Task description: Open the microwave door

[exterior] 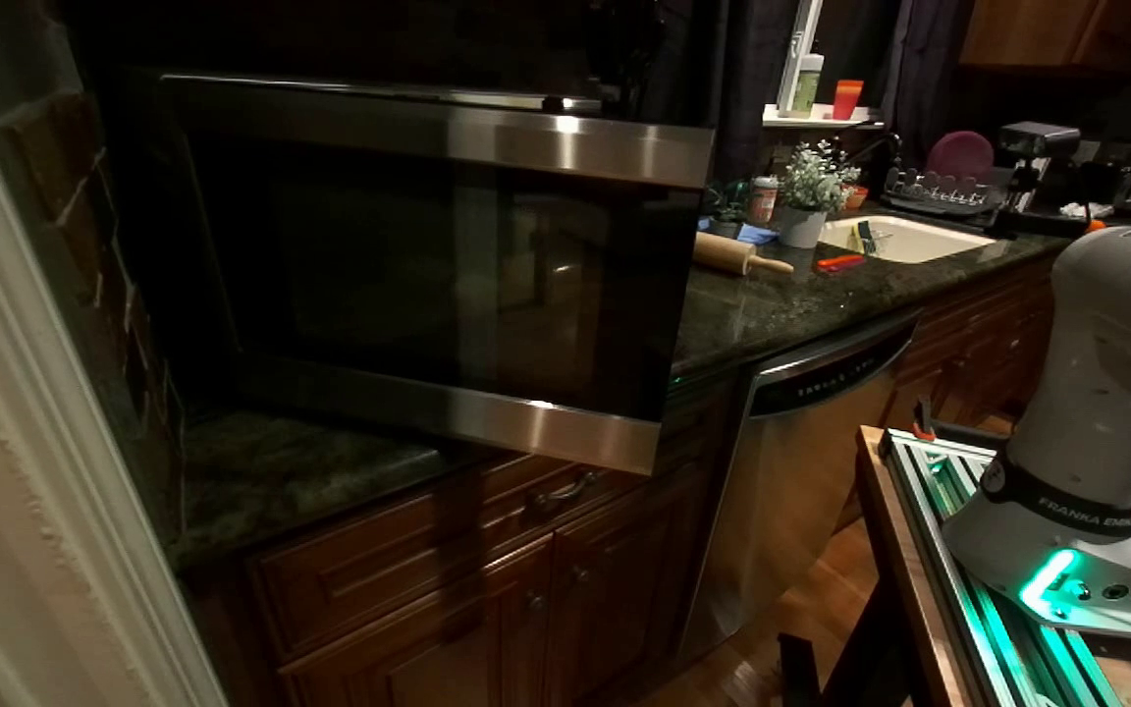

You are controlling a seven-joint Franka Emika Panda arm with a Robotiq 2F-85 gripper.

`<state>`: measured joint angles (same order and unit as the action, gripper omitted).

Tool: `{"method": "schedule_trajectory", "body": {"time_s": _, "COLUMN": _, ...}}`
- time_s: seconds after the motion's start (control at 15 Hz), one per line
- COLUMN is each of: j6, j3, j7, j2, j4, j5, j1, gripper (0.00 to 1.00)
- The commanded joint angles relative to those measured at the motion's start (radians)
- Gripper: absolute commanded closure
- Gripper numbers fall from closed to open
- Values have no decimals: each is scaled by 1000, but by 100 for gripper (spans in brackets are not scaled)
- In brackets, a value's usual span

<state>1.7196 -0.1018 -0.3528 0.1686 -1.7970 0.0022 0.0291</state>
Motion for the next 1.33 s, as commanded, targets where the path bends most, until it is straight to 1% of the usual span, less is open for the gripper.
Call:
{"method": "schedule_trajectory", "body": {"time_s": 0.0, "j6": 28, "j3": 22, "j7": 27, "j2": -49, "j4": 18, "j5": 116, "j1": 8, "gripper": 100}}
{"method": "schedule_trajectory", "body": {"time_s": 0.2, "j6": 19, "j3": 29, "j7": 53, "j2": -72, "j4": 27, "j5": 209, "j1": 9, "gripper": 100}}
{"method": "schedule_trajectory", "body": {"time_s": 0.6, "j6": -2, "j3": 39, "j7": 86, "j2": -89, "j4": 52, "j5": 336, "j1": 9, "gripper": 100}}
{"method": "schedule_trajectory", "body": {"time_s": 0.93, "j6": -2, "j3": 48, "j7": 109, "j2": -104, "j4": 56, "j5": 423, "j1": 7, "gripper": 100}}
{"method": "schedule_trajectory", "body": {"time_s": 1.27, "j6": -2, "j3": 47, "j7": 123, "j2": -119, "j4": 50, "j5": 480, "j1": 11, "gripper": 100}}
